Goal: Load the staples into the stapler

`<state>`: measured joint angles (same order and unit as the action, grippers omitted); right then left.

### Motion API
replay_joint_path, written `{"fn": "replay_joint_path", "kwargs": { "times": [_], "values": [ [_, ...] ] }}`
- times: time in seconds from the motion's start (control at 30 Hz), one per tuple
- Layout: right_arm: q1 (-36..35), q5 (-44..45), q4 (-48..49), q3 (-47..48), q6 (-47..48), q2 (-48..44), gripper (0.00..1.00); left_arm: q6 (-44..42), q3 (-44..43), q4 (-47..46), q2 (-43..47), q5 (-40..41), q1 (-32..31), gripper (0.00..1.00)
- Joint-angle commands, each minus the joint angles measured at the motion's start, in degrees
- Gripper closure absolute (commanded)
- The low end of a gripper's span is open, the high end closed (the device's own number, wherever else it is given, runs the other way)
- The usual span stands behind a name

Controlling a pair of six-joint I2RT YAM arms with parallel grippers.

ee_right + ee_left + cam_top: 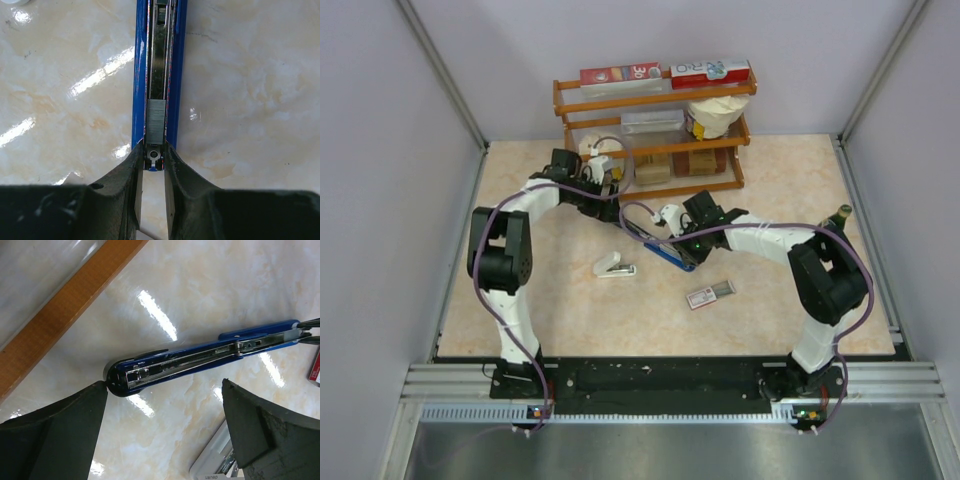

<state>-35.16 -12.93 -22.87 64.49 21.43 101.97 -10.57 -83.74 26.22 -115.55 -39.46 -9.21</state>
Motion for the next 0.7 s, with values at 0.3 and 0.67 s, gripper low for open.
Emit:
{"fn": "replay_joint_path", "kwargs": {
  "times": [0.3, 0.67],
  "values": [
    [0.1, -0.4, 0.9, 1.3, 0.6, 2.2, 1.00, 2.0, 4.6, -5.8, 10.4, -18.2, -4.8, 0.03],
    [0.1, -0.2, 1.0, 1.5, 1.0, 2.3, 1.00, 4.1, 7.9, -9.7, 15.1, -23.8, -8.3, 0.03]
  ]
}}
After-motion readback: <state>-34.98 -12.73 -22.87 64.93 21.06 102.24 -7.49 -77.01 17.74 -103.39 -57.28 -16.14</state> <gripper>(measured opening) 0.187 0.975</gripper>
